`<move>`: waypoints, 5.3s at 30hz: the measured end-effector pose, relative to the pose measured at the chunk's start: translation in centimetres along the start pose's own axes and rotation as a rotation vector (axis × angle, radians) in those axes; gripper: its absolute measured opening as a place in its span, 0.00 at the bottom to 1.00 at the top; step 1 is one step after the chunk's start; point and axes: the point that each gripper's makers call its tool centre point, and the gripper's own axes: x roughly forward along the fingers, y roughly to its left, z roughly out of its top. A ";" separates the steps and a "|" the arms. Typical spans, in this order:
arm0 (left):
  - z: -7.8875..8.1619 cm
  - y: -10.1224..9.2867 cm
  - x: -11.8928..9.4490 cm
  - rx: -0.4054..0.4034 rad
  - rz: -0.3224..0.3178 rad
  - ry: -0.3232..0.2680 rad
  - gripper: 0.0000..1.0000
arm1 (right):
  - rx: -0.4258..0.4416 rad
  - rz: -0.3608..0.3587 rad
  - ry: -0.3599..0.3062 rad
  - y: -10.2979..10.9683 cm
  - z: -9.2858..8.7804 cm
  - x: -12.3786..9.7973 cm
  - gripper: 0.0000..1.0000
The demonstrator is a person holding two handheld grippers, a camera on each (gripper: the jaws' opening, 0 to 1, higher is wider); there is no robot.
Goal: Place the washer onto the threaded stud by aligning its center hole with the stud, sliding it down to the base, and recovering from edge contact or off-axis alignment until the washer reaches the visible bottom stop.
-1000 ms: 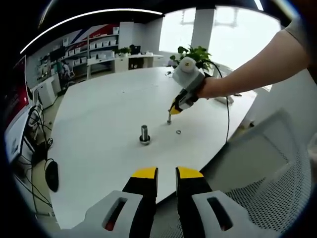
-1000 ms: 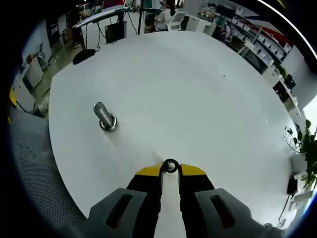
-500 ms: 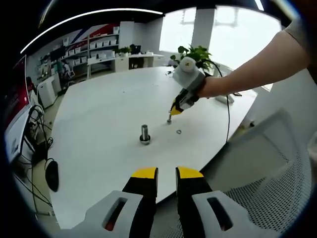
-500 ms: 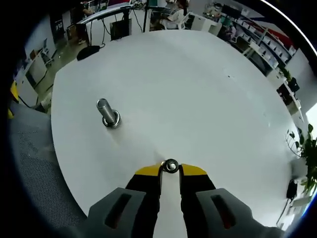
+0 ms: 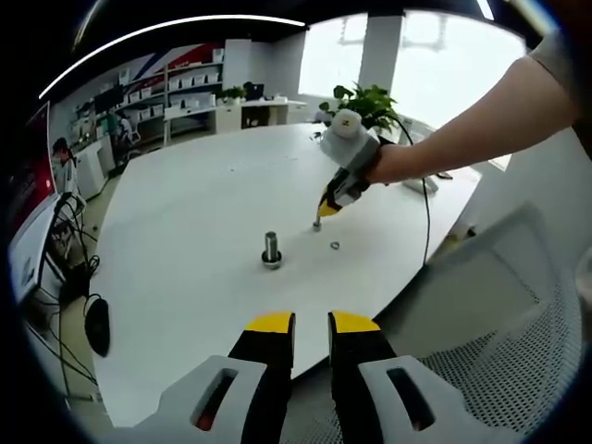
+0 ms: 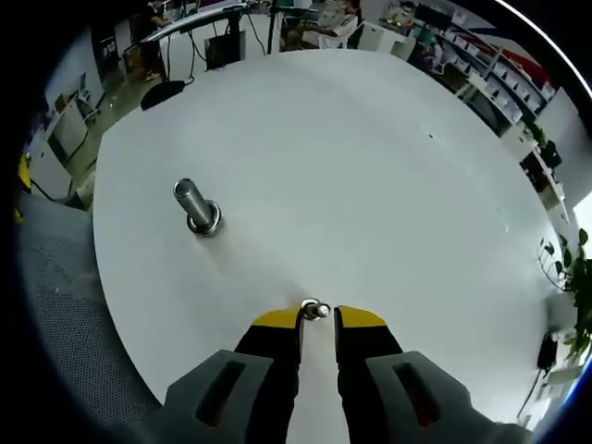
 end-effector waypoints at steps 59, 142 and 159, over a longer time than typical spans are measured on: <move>0.3 -0.5 0.1 0.007 -0.030 -0.015 0.16 | 0.034 0.108 0.127 5.8 -6.0 0.0 0.29; 0.1 0.0 0.1 -0.016 0.000 -0.007 0.15 | -0.032 0.101 0.150 4.2 -4.9 -0.2 0.13; 0.3 0.1 0.0 -0.011 0.002 -0.017 0.15 | -0.021 -0.006 0.000 -0.2 -0.7 -3.2 0.13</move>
